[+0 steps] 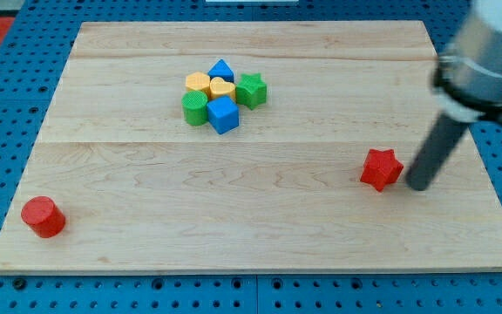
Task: Slide the red star to the right of the blue cube
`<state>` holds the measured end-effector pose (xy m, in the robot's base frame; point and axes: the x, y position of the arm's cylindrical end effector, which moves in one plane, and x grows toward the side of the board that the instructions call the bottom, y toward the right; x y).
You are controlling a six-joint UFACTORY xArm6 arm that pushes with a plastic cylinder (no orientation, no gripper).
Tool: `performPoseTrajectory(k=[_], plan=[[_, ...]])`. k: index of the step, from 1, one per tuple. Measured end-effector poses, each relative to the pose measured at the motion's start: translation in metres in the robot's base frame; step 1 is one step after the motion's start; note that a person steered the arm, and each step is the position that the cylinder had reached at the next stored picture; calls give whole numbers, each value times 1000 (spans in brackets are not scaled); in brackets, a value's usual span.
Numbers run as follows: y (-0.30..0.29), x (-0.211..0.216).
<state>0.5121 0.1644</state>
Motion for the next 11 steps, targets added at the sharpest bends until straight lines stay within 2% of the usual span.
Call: performPoseTrajectory(k=[1,2,3,4,5,6,8,11], plan=[[-90,-18],[-120,-21],[-85,-6],[-12,-17],[-24,-26],[-78,-31],[-99,-65],[-44,-81]])
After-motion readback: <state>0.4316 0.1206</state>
